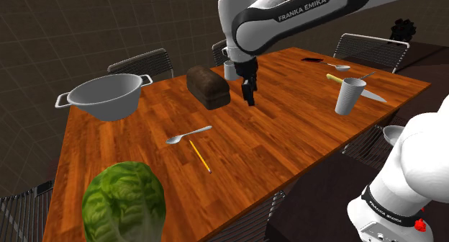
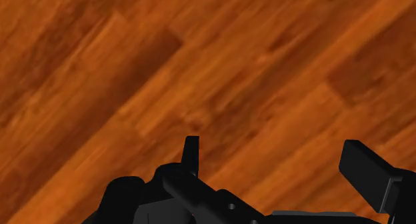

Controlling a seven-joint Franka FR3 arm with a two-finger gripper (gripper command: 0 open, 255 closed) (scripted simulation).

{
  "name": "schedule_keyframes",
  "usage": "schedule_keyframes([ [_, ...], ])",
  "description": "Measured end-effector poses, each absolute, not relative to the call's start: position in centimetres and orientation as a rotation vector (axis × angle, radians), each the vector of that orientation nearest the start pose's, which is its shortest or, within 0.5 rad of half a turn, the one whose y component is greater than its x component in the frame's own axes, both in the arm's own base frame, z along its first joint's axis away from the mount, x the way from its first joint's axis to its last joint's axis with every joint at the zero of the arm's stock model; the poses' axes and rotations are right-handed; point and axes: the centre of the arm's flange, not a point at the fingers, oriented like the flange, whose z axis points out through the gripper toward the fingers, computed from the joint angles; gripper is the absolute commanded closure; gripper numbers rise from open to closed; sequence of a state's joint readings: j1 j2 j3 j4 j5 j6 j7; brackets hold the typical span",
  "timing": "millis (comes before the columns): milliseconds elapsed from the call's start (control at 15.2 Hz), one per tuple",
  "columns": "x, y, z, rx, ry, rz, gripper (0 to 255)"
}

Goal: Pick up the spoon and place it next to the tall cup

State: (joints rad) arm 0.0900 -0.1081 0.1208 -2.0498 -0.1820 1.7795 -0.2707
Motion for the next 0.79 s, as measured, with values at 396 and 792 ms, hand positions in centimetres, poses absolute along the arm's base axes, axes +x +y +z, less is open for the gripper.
schedule_keyframes([
  [396,55.4,13.9,44.3,-3.126,-1.137,0.264,0],
  [792,59.8,19.2,41.6,-3.033,-1.398,0.245,0],
])
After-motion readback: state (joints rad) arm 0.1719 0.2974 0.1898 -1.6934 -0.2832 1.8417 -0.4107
